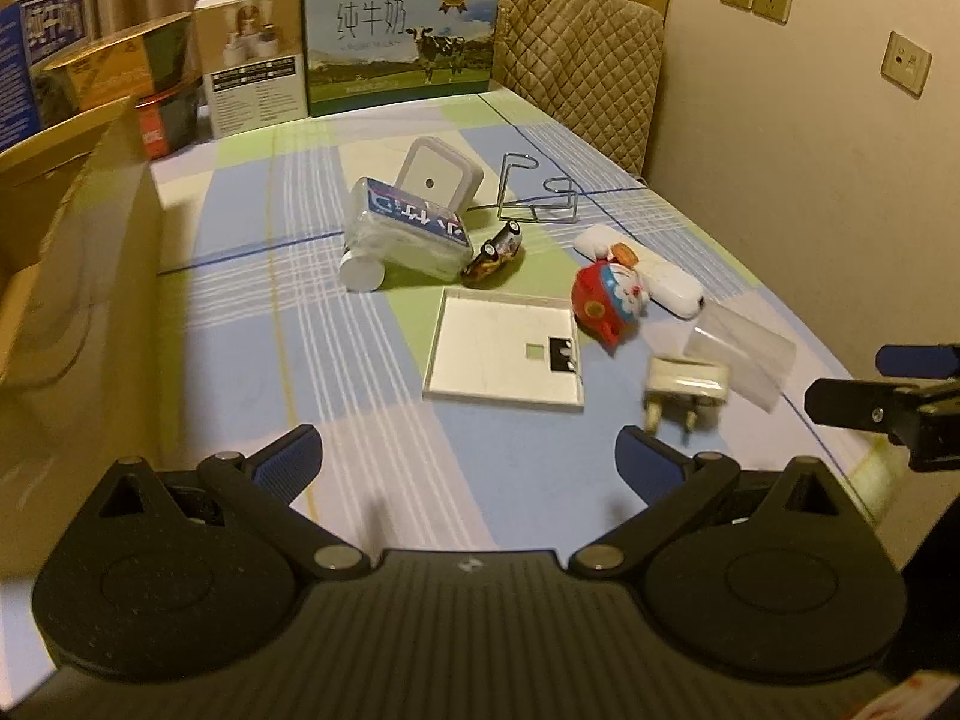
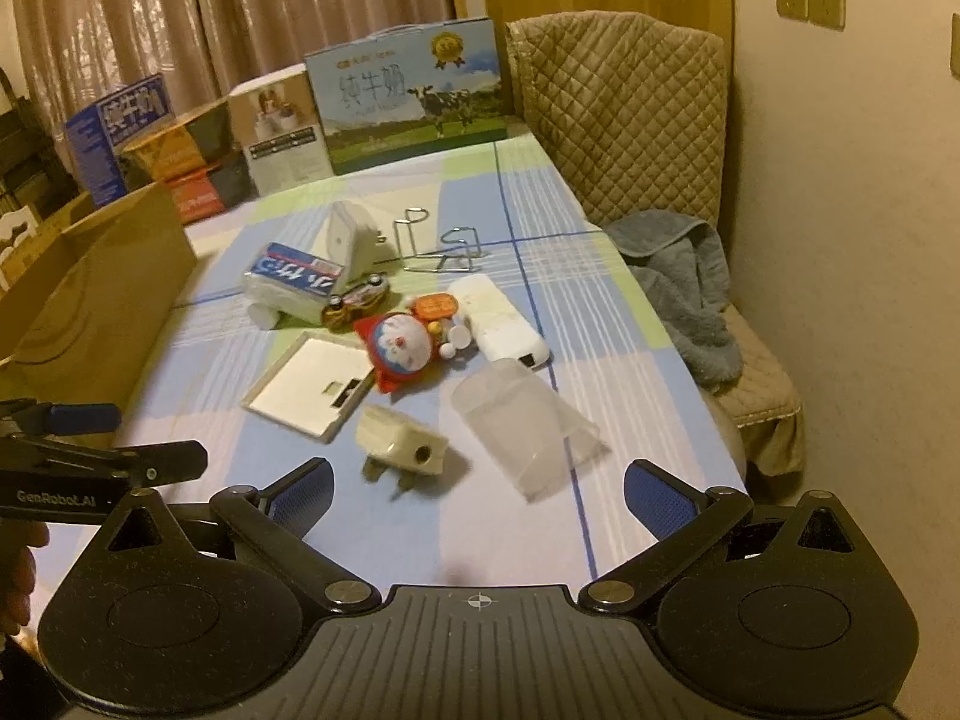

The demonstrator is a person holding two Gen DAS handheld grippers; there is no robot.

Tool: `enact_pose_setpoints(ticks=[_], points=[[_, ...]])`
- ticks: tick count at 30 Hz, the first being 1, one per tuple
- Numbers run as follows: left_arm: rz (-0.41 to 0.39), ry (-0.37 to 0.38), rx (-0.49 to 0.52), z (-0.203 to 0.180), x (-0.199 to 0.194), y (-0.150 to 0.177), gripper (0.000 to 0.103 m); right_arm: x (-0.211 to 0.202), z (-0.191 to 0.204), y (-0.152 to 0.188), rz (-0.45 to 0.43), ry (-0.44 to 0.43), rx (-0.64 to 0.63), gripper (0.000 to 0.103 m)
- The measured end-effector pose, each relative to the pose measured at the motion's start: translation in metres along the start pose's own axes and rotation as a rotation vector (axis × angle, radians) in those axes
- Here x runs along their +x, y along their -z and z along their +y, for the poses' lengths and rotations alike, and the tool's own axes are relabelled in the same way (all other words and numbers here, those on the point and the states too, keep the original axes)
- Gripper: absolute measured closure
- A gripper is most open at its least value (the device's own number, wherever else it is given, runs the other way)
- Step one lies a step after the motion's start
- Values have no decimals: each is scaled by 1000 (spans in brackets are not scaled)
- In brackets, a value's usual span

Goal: Organize rigid objects
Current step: 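Move the left tool over the white square plate while the right tool approaches the clear cup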

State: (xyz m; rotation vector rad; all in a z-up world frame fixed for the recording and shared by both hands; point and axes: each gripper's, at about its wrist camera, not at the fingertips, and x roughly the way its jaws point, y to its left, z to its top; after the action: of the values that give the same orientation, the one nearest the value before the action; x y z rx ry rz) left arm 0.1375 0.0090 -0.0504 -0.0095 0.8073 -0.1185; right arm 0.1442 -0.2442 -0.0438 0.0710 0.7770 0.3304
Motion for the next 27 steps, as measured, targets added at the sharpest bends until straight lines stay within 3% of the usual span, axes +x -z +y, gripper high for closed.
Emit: enact_pose_setpoints(ticks=[7, 11, 18, 27], points=[[1, 8, 72, 2, 37, -11, 1, 38, -6, -13, 37, 50, -93, 14], [3, 54, 91, -2, 55, -16, 1, 53, -16, -18, 64, 60, -95, 14], [47, 57, 123, -8, 85, -18, 1, 66, -26, -23, 103, 63, -121, 14], [29, 74, 124, -8, 92, -21, 1, 85, -25, -22, 179, 41, -196, 14]])
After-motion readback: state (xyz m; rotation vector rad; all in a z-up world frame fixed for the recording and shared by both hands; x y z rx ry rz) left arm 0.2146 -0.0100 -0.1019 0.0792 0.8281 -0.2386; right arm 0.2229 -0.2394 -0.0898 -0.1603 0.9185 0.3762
